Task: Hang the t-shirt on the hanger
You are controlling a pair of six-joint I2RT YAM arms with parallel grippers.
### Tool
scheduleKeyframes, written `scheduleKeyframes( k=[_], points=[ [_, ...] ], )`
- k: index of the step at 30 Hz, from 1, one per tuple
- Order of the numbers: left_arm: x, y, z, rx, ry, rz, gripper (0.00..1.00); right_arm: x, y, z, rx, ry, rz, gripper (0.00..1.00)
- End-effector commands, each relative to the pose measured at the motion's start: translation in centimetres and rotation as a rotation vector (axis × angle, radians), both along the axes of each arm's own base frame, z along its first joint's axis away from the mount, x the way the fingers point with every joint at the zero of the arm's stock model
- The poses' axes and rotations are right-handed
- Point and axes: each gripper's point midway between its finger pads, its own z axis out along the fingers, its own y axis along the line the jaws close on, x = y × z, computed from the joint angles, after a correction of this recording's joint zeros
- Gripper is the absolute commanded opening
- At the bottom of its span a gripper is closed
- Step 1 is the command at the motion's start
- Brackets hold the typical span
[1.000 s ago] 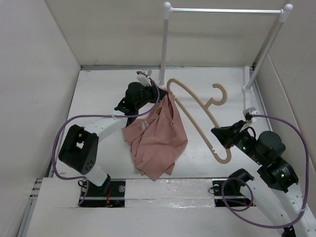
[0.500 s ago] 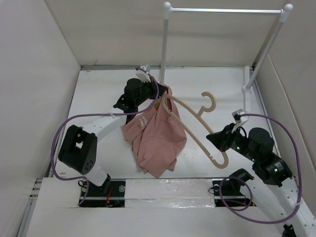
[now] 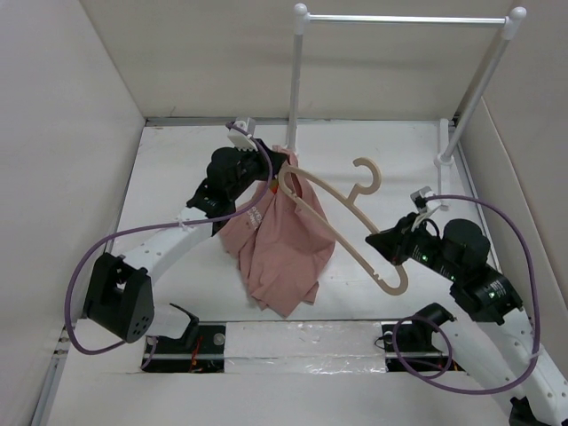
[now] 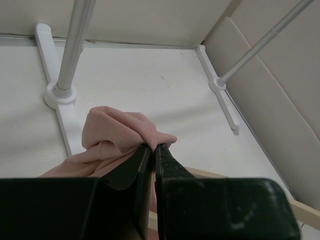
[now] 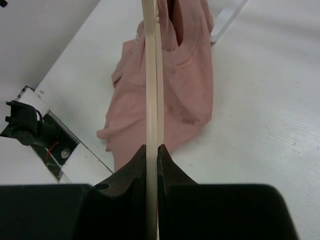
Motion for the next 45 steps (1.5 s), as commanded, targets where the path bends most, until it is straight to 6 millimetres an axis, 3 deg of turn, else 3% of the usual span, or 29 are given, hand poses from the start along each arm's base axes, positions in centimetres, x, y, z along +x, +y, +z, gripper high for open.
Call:
scheduleKeyframes(
  k=[1, 5, 13, 22, 27, 28, 33, 37, 42, 43, 45],
  points=[
    [0.7, 0.3, 2.8, -0.010, -0.085, 0.031, 0.00, -0.5, -0.2, 3.5, 0.027, -0.110, 0.013, 0.00],
    [1.1, 0.3, 3.1, -0.009, -0.087, 0.031, 0.00, -0.8, -1.2, 4.1, 0.020, -0.131, -0.028, 0.00],
    [0.5, 0.4, 3.2, -0.017, -0.089, 0.019, 0.00, -0.2, -0.9, 3.0, 0.006, -0.114, -0.023, 0.00],
    [-1.3, -2.1, 3.4, -0.053, -0.085, -0.093, 0.00, 0.9, 2.7, 1.1, 0.054, -0.059, 0.101, 0.00],
    [-3.3, -2.6, 4.0, -0.092, -0.083, -0.170, 0.00, 3.9, 3.5, 2.1, 0.048, -0.114, 0.005, 0.00],
    [-3.9, -2.4, 4.8, -0.111, -0.100, -0.176, 0.00, 4.5, 3.9, 3.1, 0.069, -0.145, 0.000, 0.00],
    [-5.1, -1.0, 5.6, -0.129, -0.103, -0.139, 0.00, 7.1, 6.1, 4.2, 0.084, -0.180, -0.080, 0.00],
    [-5.9, 1.4, 7.2, -0.139, -0.126, -0.027, 0.00, 7.7, 6.7, 7.5, 0.078, -0.250, -0.183, 0.00],
    [-5.5, 5.4, 9.1, -0.131, -0.178, 0.210, 0.00, 5.7, 8.7, 7.2, 0.019, -0.236, -0.147, 0.00],
    [-5.5, 5.7, 9.2, -0.121, -0.180, 0.220, 0.00, 4.5, 9.2, 6.9, 0.015, -0.227, -0.121, 0.00],
    [-6.0, 5.0, 9.3, -0.125, -0.184, 0.187, 0.00, 4.2, 8.6, 6.7, 0.023, -0.219, -0.166, 0.00]
  ],
)
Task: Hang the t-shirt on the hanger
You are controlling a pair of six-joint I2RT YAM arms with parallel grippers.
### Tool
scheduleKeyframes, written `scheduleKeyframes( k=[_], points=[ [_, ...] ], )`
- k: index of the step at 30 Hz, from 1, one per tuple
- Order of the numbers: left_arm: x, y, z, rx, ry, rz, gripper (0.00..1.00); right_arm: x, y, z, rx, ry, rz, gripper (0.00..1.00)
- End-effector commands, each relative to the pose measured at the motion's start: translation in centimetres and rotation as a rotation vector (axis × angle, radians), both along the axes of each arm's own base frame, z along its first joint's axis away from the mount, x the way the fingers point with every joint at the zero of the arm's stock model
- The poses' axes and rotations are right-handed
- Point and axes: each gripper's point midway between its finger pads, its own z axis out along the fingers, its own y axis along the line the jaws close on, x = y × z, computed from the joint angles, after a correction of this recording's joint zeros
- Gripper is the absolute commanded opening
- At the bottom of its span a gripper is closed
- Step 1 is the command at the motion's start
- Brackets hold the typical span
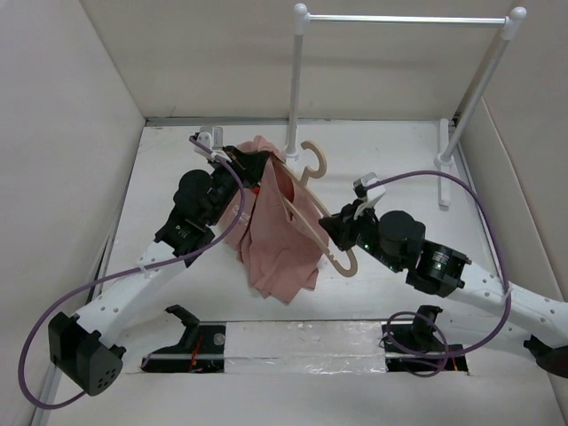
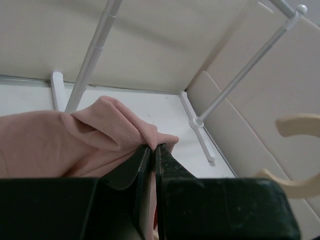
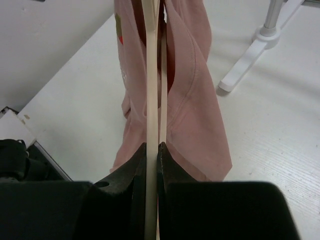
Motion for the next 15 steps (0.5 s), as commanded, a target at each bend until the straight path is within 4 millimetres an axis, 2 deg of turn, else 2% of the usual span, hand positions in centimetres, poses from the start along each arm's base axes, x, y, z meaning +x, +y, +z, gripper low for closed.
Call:
scheduleKeyframes(
  k=[1, 2, 3, 5, 6, 7, 10, 11, 13, 15],
  points=[
    [0.2, 0.6, 1.6, -0.017, -0.050, 0.041, 0.00, 0.4, -1.7, 3.5, 0.091, -0.074, -0.136, 0.00],
    [0.0, -0.1, 1.5, -0.032, -0.043, 0.007, 0.00, 0.3, -1.7, 4.3, 0.123, -0.095, -0.139, 0.00],
    [-0.9, -1.8, 1.2, -0.027, -0.045, -0.099, 0.00, 0.6, -1.6, 4.2, 0.123, -0.101, -0.148, 0.00],
    [-1.4, -3.2, 1.1, -0.035, -0.049, -0.179, 0.00, 1.5, -0.9, 4.5, 0.120, -0.123, -0.152, 0.00],
    [-2.1, -4.0, 0.9, -0.037, -0.046, -0.241, 0.00, 2.2, 0.3, 3.3, 0.078, -0.111, -0.137, 0.00],
    [-2.4, -4.2, 1.1, -0.043, -0.052, -0.262, 0.00, 2.5, 1.2, 4.7, 0.110, -0.149, -0.123, 0.00],
    [-3.7, -4.0, 1.6, -0.039, -0.065, -0.295, 0.00, 4.5, 2.8, 4.3, 0.079, -0.174, -0.138, 0.00],
    [-4.0, -3.9, 1.9, -0.042, -0.070, -0.300, 0.00, 5.1, 3.2, 5.6, 0.113, -0.198, -0.137, 0.00],
    [-5.4, -3.7, 2.5, -0.054, -0.086, -0.336, 0.00, 6.9, 3.8, 5.5, 0.135, -0.195, -0.095, 0.00],
    [-6.5, -4.1, 2.6, -0.054, -0.093, -0.395, 0.00, 7.6, 4.6, 6.6, 0.219, -0.222, -0.051, 0.00]
  ],
)
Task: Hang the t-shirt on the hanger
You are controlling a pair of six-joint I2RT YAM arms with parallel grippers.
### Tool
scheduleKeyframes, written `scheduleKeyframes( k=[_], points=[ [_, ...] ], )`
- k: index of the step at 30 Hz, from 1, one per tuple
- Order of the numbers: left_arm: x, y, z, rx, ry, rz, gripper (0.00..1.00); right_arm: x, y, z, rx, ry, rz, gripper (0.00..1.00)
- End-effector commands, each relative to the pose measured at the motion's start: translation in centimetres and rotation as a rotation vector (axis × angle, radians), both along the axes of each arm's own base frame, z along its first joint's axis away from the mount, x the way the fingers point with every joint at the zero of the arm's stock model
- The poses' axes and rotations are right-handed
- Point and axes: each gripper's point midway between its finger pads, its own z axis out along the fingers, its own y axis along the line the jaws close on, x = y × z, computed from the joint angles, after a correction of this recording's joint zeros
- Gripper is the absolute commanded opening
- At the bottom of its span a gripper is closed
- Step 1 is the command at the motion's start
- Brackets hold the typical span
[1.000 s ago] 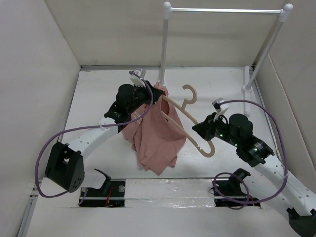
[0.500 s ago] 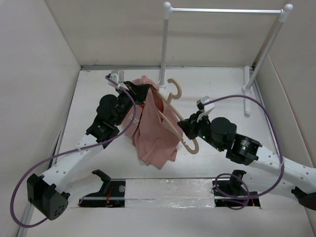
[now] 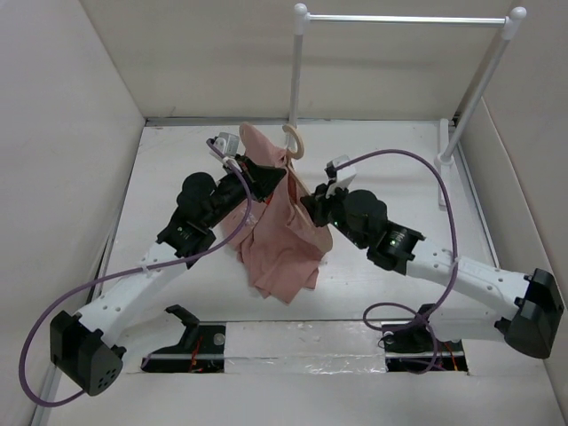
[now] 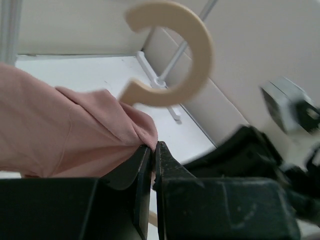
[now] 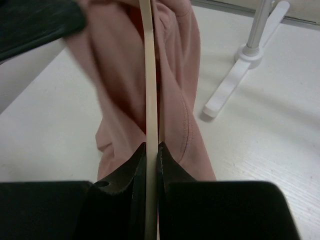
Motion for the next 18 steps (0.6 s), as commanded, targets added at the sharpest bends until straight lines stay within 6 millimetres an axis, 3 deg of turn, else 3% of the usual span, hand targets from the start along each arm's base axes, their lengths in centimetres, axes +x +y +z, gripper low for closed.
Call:
scheduleKeyframes(
  k=[1, 6, 7, 8, 10, 11, 12, 13, 16, 18],
  points=[
    [-3.9, -0.5, 4.6, -0.091, -0.115, -0.146, 0.00, 2.4, 0.9, 9.1, 0.282, -0.198, 0.041, 0.00],
    [-4.6, -0.6, 3.3, -0.077, -0.073, -0.177, 0.00, 3.3, 1.6, 9.8, 0.354, -0.258, 0.047, 0.00],
    [-4.4, -0.5, 2.7, -0.068, -0.053, -0.169, 0.00, 3.1, 1.6, 10.0, 0.372, -0.272, 0.051, 0.00],
    [-4.3, -0.5, 2.4, -0.061, -0.042, -0.161, 0.00, 2.7, 1.1, 11.7, 0.432, -0.326, 0.052, 0.00],
    [-3.6, -0.1, 1.5, -0.050, -0.014, -0.120, 0.00, 2.0, 1.0, 11.4, 0.448, -0.338, 0.066, 0.00],
    [-3.4, 0.0, 1.4, -0.048, -0.010, -0.107, 0.04, 1.5, 1.0, 11.5, 0.457, -0.344, 0.074, 0.00],
    [-3.2, 0.1, 1.4, -0.052, -0.009, -0.093, 0.12, 1.4, 0.8, 11.6, 0.463, -0.345, 0.071, 0.00],
    [-3.2, 0.1, 1.5, -0.056, -0.013, -0.094, 0.28, 1.4, 0.8, 10.5, 0.452, -0.333, 0.068, 0.00],
    [-3.2, -0.5, 1.7, -0.056, -0.014, -0.120, 0.49, 1.1, -0.2, 10.5, 0.499, -0.339, 0.043, 0.00],
    [-3.2, -0.6, 1.8, -0.056, -0.017, -0.126, 0.53, 1.1, -0.6, 9.9, 0.499, -0.335, 0.033, 0.00]
  ],
)
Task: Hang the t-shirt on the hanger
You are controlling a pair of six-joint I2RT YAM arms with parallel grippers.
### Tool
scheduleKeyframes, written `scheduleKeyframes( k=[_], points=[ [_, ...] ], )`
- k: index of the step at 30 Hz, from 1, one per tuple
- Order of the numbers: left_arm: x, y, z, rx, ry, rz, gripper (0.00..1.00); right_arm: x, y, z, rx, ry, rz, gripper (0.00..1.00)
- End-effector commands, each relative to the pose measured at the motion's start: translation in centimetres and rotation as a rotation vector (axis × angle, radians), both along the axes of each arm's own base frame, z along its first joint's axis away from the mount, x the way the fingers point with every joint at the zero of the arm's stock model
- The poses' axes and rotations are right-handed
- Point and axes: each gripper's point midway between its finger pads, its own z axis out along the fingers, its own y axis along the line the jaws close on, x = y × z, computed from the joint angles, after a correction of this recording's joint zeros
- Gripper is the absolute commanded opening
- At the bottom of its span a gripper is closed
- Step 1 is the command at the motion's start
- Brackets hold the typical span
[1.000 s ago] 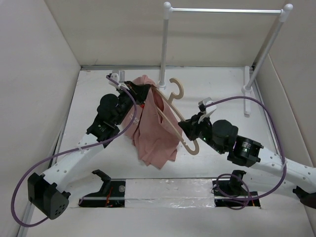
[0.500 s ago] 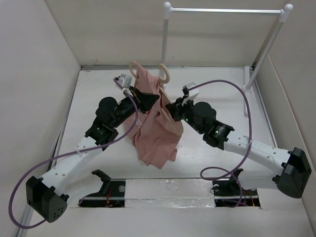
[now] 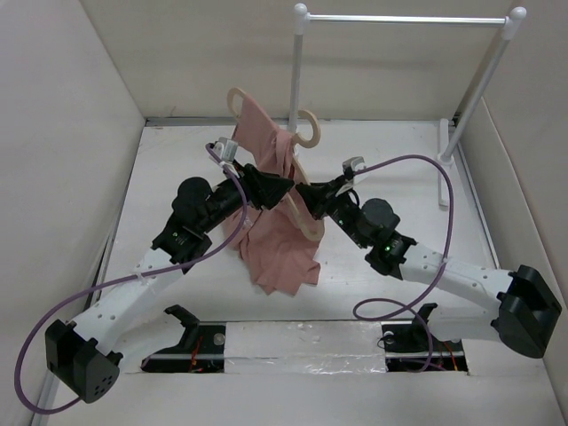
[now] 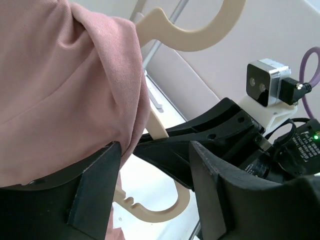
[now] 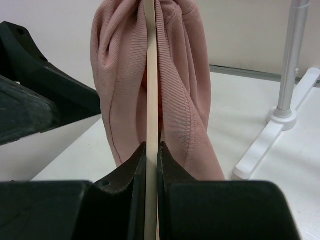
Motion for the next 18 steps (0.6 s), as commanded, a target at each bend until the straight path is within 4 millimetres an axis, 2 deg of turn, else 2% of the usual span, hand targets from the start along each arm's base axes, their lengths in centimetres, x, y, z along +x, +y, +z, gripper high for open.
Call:
scheduleKeyframes(
  k=[1, 4, 7, 8, 12, 15, 16, 18],
  points=[
    [-0.6, -0.3, 1.8, -0.037, -0.047, -0.030, 0.55, -0.8, -2.0, 6.5, 0.209, -0.133, -0.041, 0.00],
    [-0.6, 0.4, 2.8, -0.064, -0.064, 0.003, 0.54, -0.9, -2.3, 6.1, 0.197, -0.130, -0.046, 0.00],
    [-0.2, 1.8, 3.9, -0.138, -0.067, 0.089, 0.43, -1.1, -2.4, 6.1, 0.192, -0.135, -0.040, 0.00],
    [-0.1, 2.2, 4.7, -0.189, -0.062, 0.111, 0.33, -1.1, -2.3, 6.1, 0.187, -0.131, -0.038, 0.00],
    [1.9, 3.8, 4.9, -0.285, -0.012, 0.246, 0.24, -1.5, -1.9, 5.5, 0.171, -0.129, -0.006, 0.00],
    [3.3, 4.3, 5.4, -0.340, 0.015, 0.312, 0.26, -1.7, -1.9, 5.2, 0.159, -0.120, 0.004, 0.00],
    [3.7, 4.1, 5.7, -0.347, 0.022, 0.317, 0.34, -1.7, -1.8, 4.8, 0.149, -0.113, 0.007, 0.00],
    [4.3, 3.8, 5.9, -0.346, 0.024, 0.320, 0.44, -1.8, -1.8, 4.8, 0.146, -0.111, 0.013, 0.00]
  ],
)
